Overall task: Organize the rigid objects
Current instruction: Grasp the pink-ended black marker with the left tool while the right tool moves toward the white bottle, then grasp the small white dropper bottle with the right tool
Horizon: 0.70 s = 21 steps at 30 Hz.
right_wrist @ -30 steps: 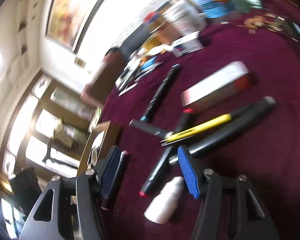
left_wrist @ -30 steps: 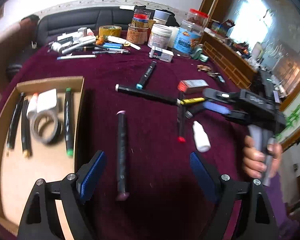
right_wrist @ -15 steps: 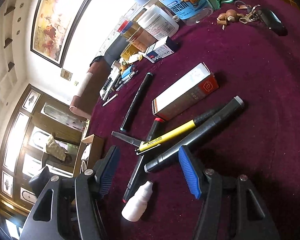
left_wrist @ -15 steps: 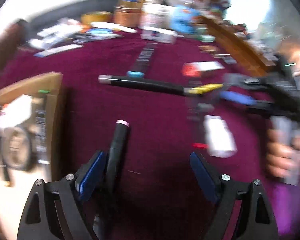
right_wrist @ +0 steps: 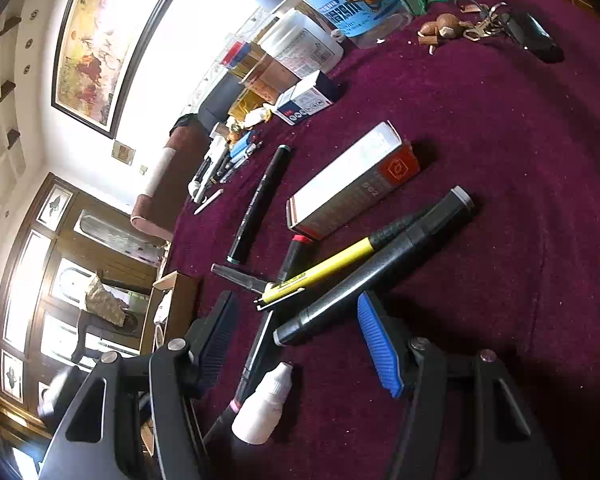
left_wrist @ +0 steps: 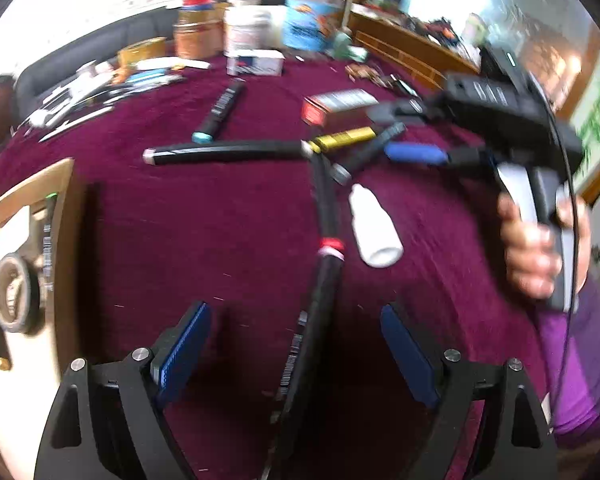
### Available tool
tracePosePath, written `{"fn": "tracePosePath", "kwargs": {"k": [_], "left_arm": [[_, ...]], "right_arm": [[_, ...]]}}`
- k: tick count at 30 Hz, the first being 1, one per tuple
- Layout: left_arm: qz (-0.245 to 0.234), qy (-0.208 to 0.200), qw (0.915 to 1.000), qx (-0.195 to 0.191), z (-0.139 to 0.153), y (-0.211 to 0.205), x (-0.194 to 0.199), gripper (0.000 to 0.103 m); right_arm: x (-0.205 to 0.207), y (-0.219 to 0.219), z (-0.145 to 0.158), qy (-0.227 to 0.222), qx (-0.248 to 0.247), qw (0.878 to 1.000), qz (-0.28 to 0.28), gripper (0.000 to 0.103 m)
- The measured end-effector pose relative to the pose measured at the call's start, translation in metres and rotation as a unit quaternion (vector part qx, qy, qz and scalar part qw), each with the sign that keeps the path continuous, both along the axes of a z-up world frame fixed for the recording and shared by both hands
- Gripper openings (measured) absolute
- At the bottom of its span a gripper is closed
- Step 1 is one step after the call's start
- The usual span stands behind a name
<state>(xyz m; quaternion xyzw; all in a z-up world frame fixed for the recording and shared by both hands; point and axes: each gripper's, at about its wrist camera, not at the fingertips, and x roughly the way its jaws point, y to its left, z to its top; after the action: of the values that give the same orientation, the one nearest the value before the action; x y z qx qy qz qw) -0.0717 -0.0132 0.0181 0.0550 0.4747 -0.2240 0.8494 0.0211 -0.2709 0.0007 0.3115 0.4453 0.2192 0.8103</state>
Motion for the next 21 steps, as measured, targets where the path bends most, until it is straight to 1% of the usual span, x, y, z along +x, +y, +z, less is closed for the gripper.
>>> {"fn": "tracePosePath", "kwargs": {"k": [1,2,3,4,6,7,9,12,14,17,19,21], "left_arm": [[-0.002,-0.004,0.9999,0.015,-0.005,-0.006,-0.002,0.084],[0.001,-0.010,0.9996,0.026,-0.007,-0.007,-0.002,0.064],[0.004,-0.025,0.9989,0.041,-0.006,-0.007,-0.004,0.048],[0.003,-0.022,0.9993,0.030,-0.004,-0.003,-0.004,0.016],[0.018,-0.004,0.9998,-0.003,0.000,0.009,-0.001,0.014],[0.032,-0.012,0.9994,-0.007,0.003,0.018,-0.001,0.014],[0.044,-0.017,0.9988,-0.007,0.008,0.029,-0.002,0.014],[0.059,-0.027,0.9976,-0.023,0.017,0.047,-0.012,0.014],[0.067,-0.032,0.9966,-0.036,0.021,0.056,-0.017,0.014],[0.070,-0.041,0.9947,-0.063,0.029,0.065,-0.023,0.014],[0.070,-0.052,0.9934,-0.074,0.036,0.069,-0.026,0.014],[0.069,-0.069,0.9916,-0.085,0.047,0.079,-0.034,0.015]], "right_arm": [[0.000,0.000,-0.001,0.002,-0.002,1.000,-0.001,0.061],[0.000,0.000,-0.001,0.003,-0.004,1.000,-0.002,0.061],[0.000,0.000,-0.001,0.003,-0.005,1.000,-0.003,0.061],[0.000,0.000,-0.001,0.003,-0.007,1.000,-0.004,0.061],[0.000,0.000,-0.002,0.003,-0.010,1.000,-0.006,0.061],[0.000,0.000,-0.002,0.003,-0.012,1.000,-0.006,0.061],[0.001,0.000,-0.002,0.004,-0.015,1.000,-0.005,0.061],[0.000,0.002,-0.001,0.000,-0.024,1.000,-0.003,0.061],[0.000,0.005,0.000,-0.005,-0.038,0.999,-0.002,0.061],[-0.003,0.013,0.003,-0.018,-0.072,0.997,-0.003,0.061],[-0.005,0.020,0.007,-0.029,-0.114,0.993,-0.009,0.061],[-0.006,0.024,0.009,-0.025,-0.143,0.989,-0.019,0.061]]}}
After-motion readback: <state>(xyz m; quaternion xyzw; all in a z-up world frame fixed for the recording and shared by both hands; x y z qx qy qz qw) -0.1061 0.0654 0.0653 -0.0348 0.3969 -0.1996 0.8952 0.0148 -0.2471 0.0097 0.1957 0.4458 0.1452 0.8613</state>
